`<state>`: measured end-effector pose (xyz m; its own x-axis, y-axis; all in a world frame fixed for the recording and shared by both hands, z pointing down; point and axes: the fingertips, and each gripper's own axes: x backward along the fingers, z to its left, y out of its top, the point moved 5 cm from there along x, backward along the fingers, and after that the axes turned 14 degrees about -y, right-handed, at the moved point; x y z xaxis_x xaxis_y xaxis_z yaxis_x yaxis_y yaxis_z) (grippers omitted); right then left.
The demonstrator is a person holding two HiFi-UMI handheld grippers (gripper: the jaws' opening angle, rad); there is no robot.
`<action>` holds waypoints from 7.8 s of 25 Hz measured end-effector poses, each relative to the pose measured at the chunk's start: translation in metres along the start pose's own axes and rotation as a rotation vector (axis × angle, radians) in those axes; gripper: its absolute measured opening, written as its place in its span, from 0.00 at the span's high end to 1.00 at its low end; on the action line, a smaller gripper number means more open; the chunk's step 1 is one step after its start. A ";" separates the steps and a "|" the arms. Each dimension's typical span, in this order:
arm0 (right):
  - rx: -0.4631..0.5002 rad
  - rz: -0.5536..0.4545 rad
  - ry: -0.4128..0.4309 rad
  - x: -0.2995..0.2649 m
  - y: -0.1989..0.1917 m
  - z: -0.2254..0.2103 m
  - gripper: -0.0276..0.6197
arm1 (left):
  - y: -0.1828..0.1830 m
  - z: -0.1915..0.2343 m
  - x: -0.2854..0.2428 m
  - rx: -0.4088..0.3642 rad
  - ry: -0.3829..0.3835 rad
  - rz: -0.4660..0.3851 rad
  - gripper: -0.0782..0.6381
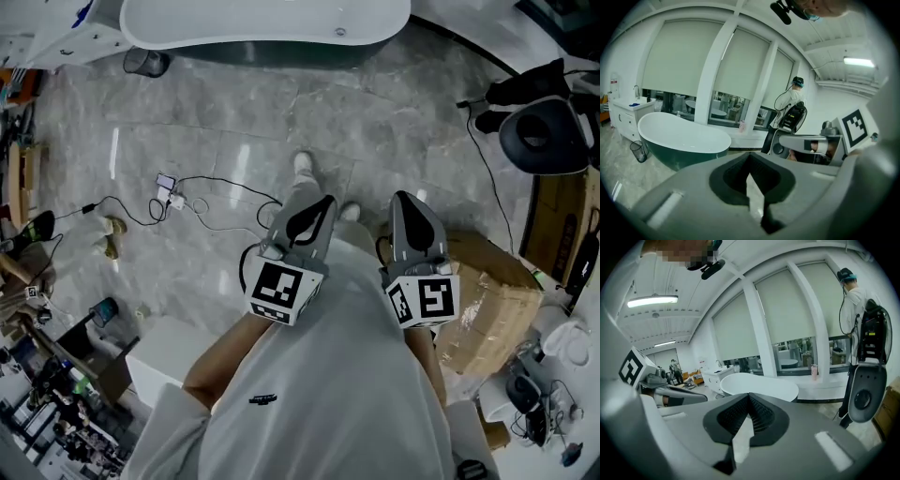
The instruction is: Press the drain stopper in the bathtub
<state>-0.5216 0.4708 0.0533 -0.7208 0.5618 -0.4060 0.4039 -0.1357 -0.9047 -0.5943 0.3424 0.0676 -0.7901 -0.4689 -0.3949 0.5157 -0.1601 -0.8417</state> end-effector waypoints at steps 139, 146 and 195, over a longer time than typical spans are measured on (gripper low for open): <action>0.714 0.952 0.341 -1.125 -0.461 -0.187 0.95 | -0.209 0.801 -0.698 1.006 0.473 -0.019 0.89; 0.681 0.977 0.299 -1.131 -0.472 -0.187 0.95 | -0.212 0.806 -0.703 0.998 0.465 -0.006 0.89; 0.426 0.707 0.416 -1.033 -0.248 -0.131 0.95 | -0.049 0.693 -0.587 0.756 0.497 -0.092 0.89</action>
<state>0.1966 0.0312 0.7137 -0.0913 0.4705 -0.8777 0.3720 -0.8014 -0.4684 0.0741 0.0235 0.5956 -0.8002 -0.0257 -0.5991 0.3854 -0.7874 -0.4811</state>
